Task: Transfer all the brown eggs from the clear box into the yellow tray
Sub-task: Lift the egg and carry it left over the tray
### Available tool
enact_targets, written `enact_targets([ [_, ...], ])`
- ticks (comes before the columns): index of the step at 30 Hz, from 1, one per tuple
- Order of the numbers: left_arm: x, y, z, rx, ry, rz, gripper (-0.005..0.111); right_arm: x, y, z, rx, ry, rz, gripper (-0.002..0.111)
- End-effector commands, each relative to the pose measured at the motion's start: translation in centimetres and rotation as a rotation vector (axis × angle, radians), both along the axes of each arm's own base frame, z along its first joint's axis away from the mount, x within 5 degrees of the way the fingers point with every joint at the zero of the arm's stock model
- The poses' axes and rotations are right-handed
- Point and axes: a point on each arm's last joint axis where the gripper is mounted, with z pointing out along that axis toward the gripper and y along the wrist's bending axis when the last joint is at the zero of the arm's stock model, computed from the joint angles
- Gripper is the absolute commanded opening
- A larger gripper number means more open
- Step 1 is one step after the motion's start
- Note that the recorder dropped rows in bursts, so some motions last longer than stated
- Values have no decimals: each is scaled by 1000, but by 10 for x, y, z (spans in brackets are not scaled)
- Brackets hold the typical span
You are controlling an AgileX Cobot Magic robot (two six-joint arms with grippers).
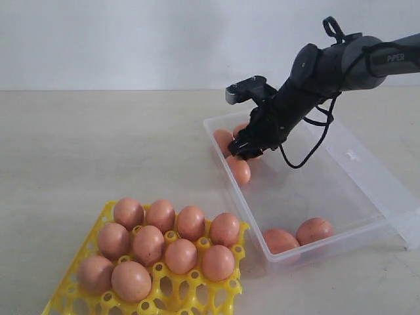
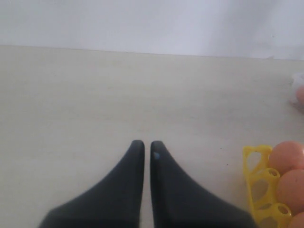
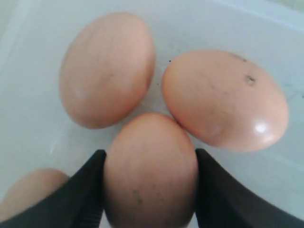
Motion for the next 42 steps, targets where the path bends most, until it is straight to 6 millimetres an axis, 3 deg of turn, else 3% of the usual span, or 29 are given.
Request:
enact_targets([
  [1,0,0,-1,4,-5,-2,4,-10,5,6,181,107,-276,0],
  [6,0,0,-1,4,-5,-2,4,-46,-12,8,136,-51,-363,0],
  [11,0,0,-1,4,-5,-2,4,-96,-45,45,42,-375,-491,0],
  [18,0,0,-1,4,-5,-2,4,-155,-60,75,11,-660,-521,0],
  [22,0,0,-1,4,-5,-2,4,-191,-48,101,267,-781,-509,0],
  [26,0,0,-1,4,-5,-2,4,-227,-19,122,516,-813,-249,0],
  [33,0,0,-1,4,-5,-2,4,-271,23,136,806,-618,126,0],
  [42,0,0,-1,4,-5,-2,4,-304,45,142,1014,-416,373,0],
])
